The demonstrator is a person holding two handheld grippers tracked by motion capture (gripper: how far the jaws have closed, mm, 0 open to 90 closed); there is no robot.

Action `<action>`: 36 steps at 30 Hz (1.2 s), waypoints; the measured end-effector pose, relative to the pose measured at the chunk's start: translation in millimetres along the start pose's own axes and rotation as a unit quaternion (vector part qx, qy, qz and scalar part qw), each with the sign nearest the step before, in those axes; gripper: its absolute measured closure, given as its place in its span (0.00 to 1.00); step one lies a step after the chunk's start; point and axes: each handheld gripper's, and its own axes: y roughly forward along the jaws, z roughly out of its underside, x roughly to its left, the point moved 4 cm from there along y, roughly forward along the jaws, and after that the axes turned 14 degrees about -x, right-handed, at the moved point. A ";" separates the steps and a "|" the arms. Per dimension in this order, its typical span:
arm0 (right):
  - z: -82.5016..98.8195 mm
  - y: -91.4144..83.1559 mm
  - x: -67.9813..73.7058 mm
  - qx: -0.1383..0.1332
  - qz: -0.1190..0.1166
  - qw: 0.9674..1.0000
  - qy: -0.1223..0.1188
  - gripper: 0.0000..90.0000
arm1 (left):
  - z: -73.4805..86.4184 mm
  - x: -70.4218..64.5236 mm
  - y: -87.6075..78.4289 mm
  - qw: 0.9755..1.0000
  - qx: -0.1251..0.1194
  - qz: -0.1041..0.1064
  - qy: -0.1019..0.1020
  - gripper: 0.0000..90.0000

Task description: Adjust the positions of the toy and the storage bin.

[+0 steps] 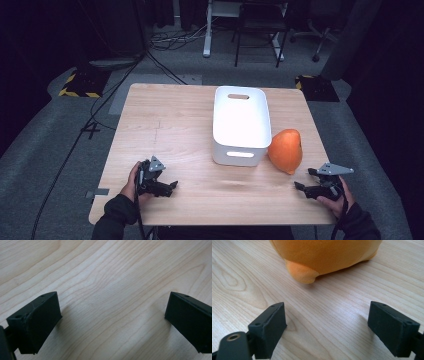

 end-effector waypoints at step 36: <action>1.0 -2.1 0.3 0.001 0.006 1.000 0.003 0.17 | -89.0 -42.5 22.4 0.984 -0.098 0.130 0.069 0.25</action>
